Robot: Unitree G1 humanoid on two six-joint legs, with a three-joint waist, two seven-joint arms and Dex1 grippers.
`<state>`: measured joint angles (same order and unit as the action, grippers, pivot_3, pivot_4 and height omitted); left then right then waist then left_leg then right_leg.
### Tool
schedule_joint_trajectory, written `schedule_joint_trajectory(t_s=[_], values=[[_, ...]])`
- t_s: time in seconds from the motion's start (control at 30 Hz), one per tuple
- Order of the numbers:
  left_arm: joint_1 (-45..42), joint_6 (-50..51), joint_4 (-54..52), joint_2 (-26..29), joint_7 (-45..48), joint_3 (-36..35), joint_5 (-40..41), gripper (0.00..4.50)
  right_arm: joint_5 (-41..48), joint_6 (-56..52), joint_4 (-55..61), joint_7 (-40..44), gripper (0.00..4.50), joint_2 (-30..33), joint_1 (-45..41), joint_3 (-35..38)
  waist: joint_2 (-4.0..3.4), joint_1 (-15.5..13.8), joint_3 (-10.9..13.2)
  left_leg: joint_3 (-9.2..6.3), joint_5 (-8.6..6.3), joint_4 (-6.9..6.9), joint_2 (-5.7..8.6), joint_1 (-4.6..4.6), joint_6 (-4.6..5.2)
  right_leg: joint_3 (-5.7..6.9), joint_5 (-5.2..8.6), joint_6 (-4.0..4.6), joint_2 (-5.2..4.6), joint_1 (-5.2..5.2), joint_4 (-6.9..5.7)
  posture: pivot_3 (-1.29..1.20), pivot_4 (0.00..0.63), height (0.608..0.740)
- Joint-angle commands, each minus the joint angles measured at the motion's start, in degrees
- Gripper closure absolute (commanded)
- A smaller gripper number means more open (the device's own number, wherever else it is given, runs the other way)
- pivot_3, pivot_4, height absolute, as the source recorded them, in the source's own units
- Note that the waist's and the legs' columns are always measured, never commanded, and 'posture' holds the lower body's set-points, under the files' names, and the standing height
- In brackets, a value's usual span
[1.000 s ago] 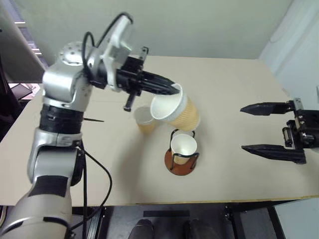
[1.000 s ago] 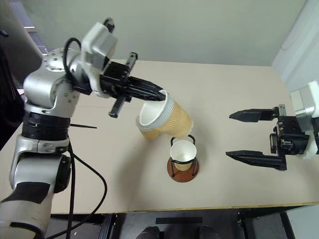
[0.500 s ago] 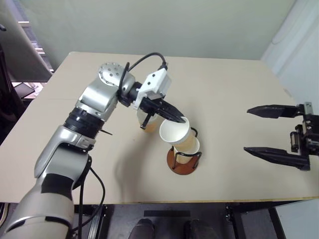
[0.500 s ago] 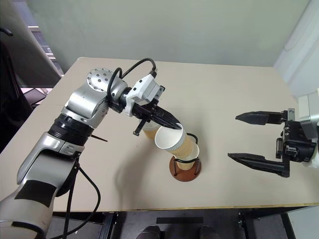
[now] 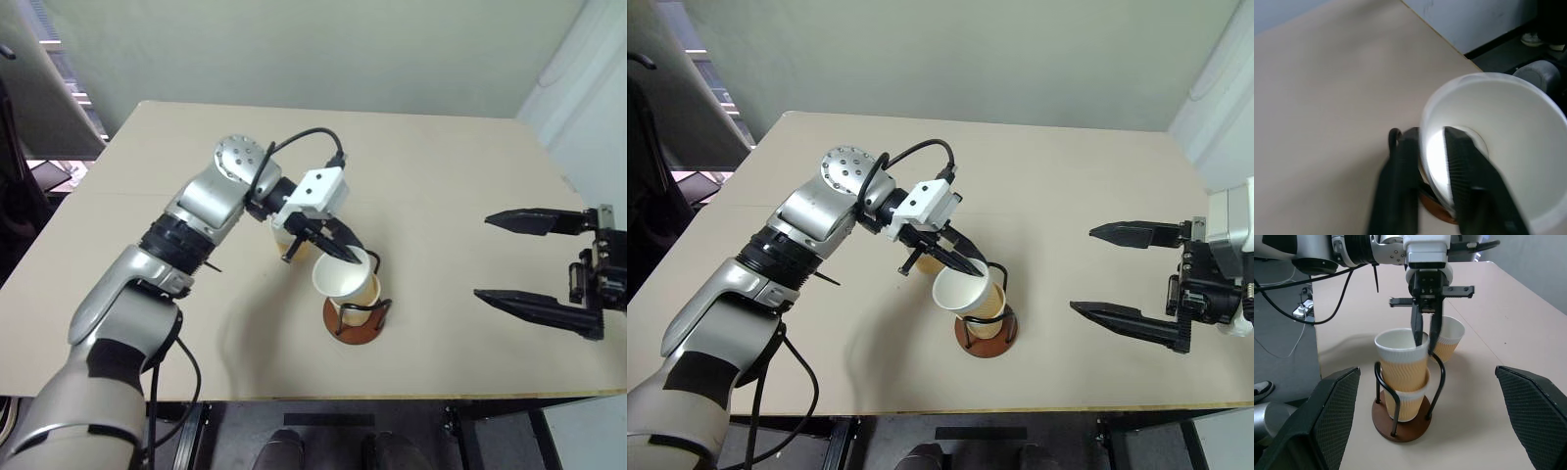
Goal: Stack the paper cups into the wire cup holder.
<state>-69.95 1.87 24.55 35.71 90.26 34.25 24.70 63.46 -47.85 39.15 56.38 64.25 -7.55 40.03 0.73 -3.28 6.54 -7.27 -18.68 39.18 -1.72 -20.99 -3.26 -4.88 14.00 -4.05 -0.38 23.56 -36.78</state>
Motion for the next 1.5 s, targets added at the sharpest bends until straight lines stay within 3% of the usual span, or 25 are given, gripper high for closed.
schedule_joint_trajectory(t_s=[0.03, 0.17, 0.4, 0.73, 1.13, 1.5], values=[[-1.71, -2.03, 0.64, -0.96, 2.24, -1.64, -1.35, 2.55, 0.52, 0.80, 1.08, -0.58, 0.00, 0.99, 0.11, 2.18, 0.00, 0.01, 0.00, 0.05, 0.00, 0.00, 0.01, 0.00, 0.00, 0.00, 0.00, 0.00, 0.00, 0.00, 0.00, 0.00, 0.150, 0.740], [-2.01, -3.08, 3.27, -3.43, 2.21, -4.78, -3.89, 1.16, 0.01, 1.21, 0.65, -0.33, 0.00, 1.05, 0.15, 1.79, 0.00, -0.09, 0.00, 0.13, 0.00, 0.03, 0.03, -0.02, 0.00, 0.00, 0.01, -0.03, 0.00, -0.01, -0.01, 0.00, 0.150, 0.740], [-3.89, 0.19, 9.52, -4.17, -2.13, -14.40, -5.38, 1.16, -1.65, 2.52, -1.21, 0.91, 0.00, 1.89, -0.48, 0.26, 0.00, -0.06, 0.00, 0.25, 0.00, 0.02, 0.02, -0.03, 0.01, 0.01, 0.02, -0.05, 0.01, 0.01, -0.02, 0.00, 0.150, 0.740], [-1.95, -3.51, 19.81, 5.89, -1.87, -19.08, -15.01, 1.16, -2.95, 4.00, -3.36, 3.00, 0.00, 2.91, -1.52, -2.04, -0.01, 0.10, 0.00, -0.04, -0.01, -0.01, 0.00, 0.00, 0.03, 0.01, 0.04, -0.07, 0.02, 0.10, -0.01, 0.00, 0.150, 0.740], [-8.77, -9.97, 38.30, -1.39, -11.13, -18.40, -26.40, 1.16, -3.29, 4.05, -3.27, 3.05, 0.00, 2.79, -2.61, -3.51, 0.03, -0.54, 0.01, -0.06, -0.01, 0.05, 0.08, -0.10, 0.08, 0.03, 0.06, -0.13, -0.04, 0.09, 0.00, 0.00, 0.150, 0.740], [-9.99, -12.71, 42.11, -4.57, -12.05, -16.79, -34.12, 1.16, -2.53, 2.10, -1.32, 1.74, 0.00, 2.59, -0.43, -0.28, 0.03, -0.52, 0.02, 0.35, -0.02, 0.06, 0.13, -0.10, 0.10, 0.07, 0.10, -0.21, 0.00, 0.10, 0.00, 0.00, 0.150, 0.740]])
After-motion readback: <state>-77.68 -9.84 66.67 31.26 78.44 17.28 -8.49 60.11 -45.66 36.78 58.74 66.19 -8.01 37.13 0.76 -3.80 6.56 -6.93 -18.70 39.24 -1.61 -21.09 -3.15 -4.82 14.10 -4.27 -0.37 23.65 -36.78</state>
